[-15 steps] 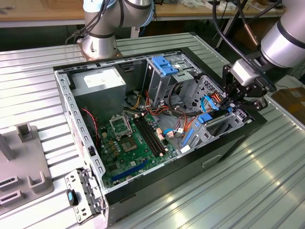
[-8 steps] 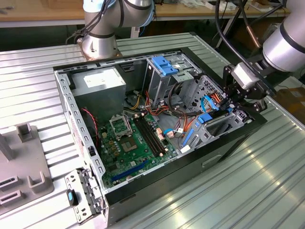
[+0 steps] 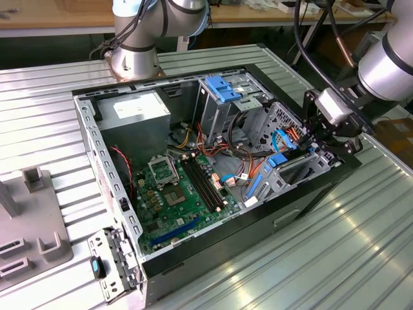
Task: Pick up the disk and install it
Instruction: 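Insert the second disk wire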
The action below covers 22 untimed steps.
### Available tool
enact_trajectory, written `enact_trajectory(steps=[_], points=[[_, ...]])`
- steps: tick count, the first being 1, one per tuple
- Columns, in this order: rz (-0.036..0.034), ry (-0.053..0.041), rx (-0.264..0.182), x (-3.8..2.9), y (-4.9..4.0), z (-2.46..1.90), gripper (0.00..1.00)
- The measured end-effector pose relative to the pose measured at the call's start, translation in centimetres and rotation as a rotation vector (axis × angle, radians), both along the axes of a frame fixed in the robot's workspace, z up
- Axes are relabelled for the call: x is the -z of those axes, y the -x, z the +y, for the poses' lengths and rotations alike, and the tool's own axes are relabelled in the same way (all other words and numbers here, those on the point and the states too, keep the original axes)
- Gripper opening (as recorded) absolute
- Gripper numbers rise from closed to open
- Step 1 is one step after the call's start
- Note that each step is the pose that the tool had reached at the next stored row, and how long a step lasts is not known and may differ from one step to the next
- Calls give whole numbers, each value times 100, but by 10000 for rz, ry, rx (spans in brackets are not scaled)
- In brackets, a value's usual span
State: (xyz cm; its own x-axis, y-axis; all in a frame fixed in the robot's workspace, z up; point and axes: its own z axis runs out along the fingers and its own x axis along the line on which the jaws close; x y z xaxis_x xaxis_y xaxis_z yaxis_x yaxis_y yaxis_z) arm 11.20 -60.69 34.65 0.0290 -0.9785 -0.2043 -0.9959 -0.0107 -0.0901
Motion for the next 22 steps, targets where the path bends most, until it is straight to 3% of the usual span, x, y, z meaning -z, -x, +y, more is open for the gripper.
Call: enact_trajectory(steps=[2, 3, 9, 22], points=[[1, -213, -1, 3, 2, -7, 16], [0, -498, 0, 2, 4, -8, 16], [1, -523, 0, 4, 4, -35, 16], [0, -524, 0, 100, 35, -51, 16]])
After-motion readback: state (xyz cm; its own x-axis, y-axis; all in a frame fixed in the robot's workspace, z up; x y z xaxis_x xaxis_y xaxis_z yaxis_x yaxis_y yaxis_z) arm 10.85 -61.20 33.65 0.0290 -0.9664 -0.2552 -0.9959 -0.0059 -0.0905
